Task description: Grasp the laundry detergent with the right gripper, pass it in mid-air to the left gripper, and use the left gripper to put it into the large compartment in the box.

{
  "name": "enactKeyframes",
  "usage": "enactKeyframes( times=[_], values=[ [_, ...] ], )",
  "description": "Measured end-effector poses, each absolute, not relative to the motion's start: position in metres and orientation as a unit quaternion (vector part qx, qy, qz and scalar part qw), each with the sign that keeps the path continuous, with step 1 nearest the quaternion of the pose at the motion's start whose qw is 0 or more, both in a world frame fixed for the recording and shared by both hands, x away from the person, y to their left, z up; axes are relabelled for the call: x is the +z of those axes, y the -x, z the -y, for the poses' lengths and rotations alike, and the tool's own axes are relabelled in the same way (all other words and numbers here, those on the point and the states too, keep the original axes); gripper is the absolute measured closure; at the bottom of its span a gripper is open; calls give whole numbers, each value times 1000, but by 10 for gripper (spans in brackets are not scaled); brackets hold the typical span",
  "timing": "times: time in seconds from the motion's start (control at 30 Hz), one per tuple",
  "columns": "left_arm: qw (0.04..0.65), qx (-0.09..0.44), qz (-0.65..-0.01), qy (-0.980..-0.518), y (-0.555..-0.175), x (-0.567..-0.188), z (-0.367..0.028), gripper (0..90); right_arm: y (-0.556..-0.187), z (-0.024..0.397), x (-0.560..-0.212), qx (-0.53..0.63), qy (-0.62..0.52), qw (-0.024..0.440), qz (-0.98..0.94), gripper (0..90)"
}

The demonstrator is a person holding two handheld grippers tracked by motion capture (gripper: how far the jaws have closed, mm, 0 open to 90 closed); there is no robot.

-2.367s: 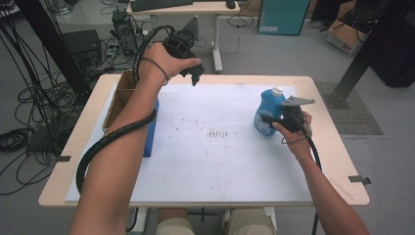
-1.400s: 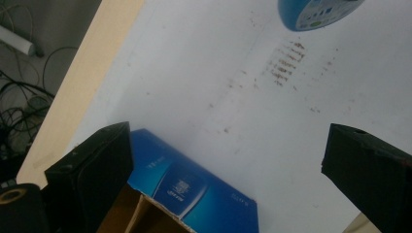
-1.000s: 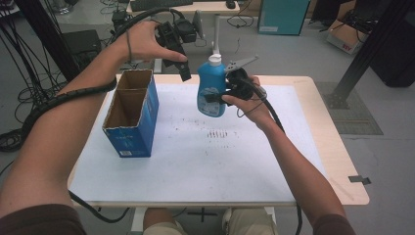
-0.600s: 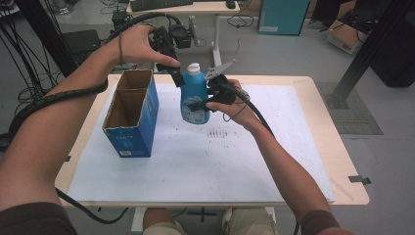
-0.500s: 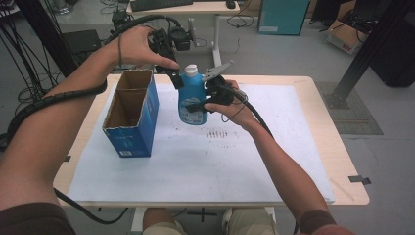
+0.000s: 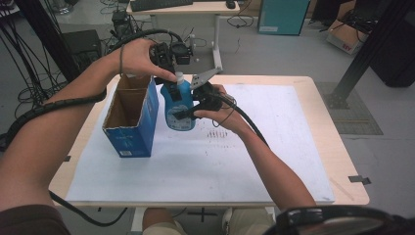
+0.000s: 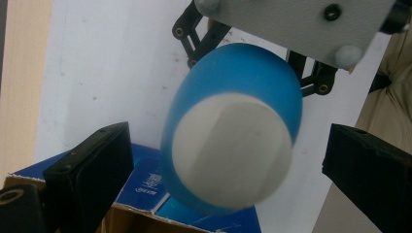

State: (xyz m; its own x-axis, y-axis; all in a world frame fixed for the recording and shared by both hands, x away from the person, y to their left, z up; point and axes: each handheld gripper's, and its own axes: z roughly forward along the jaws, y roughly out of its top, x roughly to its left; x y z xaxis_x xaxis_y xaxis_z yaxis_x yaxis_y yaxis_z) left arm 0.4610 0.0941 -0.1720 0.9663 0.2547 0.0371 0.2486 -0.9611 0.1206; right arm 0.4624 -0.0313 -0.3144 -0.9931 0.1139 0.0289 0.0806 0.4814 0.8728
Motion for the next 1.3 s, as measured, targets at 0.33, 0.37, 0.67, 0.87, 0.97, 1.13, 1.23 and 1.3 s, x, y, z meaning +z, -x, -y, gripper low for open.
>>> enactKeyframes(
  times=[0.33, 0.37, 0.67, 0.87, 0.97, 1.13, 1.23, 1.3],
  values=[
    [55, 18, -109, -992, -456, -171, -86, 46, -456, 34, -309, 506, -42, 20, -861, 430],
    [52, 19, -104, -993, -455, -172, -83, 46, -456, 34, -308, 506, -42, 22, -861, 430],
    [45, 14, -96, -994, -453, -176, -78, 45, -453, 37, -305, 515, -36, 6, -856, 430],
    [43, 11, -90, -995, -451, -176, -76, 45, -455, 39, -305, 511, -16, 20, -859, 430],
    [44, 18, -90, -995, -450, -177, -75, 45, -455, 39, -304, 512, -17, 21, -859, 430],
    [39, 13, -88, -995, -451, -176, -74, 46, -455, 41, -304, 512, -20, 21, -858, 430],
    [39, 13, -86, -995, -451, -177, -73, 46, -455, 43, -304, 511, -22, 22, -859, 430],
    [39, 16, -85, -995, -450, -177, -72, 46, -458, 45, -304, 508, -18, 35, -860, 430]
  ],
)
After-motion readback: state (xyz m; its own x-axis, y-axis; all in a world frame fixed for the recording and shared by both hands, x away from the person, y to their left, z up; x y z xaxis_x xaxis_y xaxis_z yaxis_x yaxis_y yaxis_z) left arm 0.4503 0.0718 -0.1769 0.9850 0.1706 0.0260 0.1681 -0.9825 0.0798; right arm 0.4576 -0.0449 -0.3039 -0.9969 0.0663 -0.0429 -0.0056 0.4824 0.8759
